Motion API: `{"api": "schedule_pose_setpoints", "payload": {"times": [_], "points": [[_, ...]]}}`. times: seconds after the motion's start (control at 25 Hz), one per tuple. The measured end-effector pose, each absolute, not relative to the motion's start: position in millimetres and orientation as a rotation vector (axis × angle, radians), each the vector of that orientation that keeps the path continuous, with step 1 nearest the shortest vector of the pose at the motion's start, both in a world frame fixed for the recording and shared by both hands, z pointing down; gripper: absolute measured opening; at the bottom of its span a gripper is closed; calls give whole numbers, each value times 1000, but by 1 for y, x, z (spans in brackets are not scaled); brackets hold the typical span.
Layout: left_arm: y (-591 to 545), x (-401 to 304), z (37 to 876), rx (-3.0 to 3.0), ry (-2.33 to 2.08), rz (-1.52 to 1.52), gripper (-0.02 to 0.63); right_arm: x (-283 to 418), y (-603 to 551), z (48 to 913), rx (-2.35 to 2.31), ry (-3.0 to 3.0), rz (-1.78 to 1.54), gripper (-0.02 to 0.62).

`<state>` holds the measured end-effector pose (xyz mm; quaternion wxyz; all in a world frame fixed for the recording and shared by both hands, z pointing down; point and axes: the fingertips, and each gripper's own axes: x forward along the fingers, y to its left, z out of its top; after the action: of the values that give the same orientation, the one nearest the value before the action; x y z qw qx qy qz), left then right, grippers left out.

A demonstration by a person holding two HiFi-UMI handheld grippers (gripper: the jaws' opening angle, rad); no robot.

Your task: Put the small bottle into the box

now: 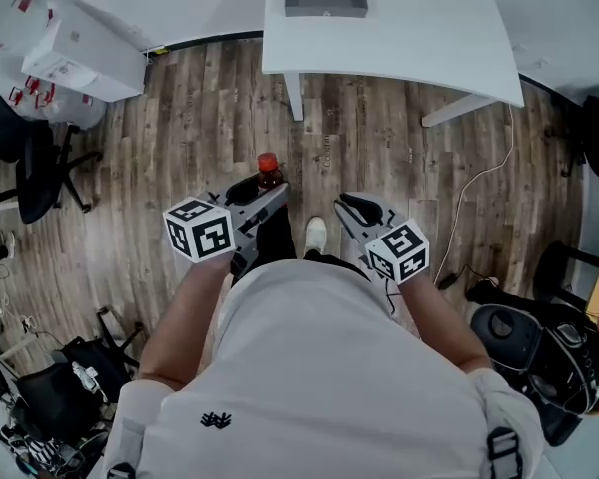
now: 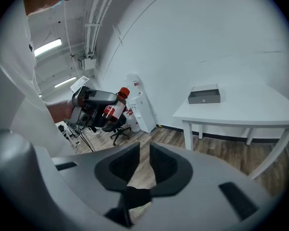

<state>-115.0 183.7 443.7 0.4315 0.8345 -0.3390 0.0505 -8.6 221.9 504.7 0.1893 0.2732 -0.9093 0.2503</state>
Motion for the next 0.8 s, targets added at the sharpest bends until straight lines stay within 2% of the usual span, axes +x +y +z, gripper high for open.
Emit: {"api": "schedule_pose_setpoints", "payload": {"times": [0.12,0.36,0.8], "points": [[149,-120,448,2086,-816,110,221,-10,193,503,830,-2534,688,66],[79,-127,451,2131,-718,131,221,-13,138,491,994,-2485,674,11],[-20,-138,459,2146,-585,196,221,-41,64,483,1178,-2408,712,6]]}}
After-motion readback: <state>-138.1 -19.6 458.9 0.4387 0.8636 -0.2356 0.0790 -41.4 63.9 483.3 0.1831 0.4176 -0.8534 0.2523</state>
